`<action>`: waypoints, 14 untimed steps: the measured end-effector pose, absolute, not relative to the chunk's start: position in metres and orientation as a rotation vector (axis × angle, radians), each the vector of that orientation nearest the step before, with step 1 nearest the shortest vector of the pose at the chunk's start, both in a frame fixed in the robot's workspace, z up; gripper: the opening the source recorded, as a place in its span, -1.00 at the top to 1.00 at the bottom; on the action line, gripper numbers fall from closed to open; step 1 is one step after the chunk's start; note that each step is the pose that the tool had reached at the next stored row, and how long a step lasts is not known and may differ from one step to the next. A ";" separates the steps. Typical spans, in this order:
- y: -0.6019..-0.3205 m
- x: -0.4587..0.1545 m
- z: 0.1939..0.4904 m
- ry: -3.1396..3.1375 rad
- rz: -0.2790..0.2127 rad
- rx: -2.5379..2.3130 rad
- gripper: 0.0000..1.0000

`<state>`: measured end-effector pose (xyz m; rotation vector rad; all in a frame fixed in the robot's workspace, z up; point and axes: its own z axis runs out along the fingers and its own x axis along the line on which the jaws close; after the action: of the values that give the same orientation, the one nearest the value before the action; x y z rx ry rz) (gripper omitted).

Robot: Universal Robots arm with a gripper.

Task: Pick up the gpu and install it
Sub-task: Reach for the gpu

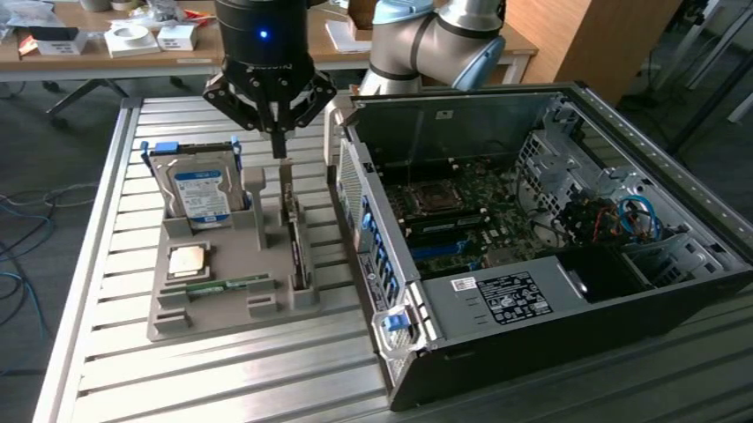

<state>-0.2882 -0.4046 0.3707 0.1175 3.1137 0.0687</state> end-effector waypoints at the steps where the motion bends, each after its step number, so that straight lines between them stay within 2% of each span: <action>1: -0.407 -0.288 0.371 3.114 0.069 0.118 0.79; 14: -0.440 -0.288 0.371 3.113 0.069 0.126 0.79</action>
<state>-0.2882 -0.4396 0.3706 0.1258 3.1131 0.0688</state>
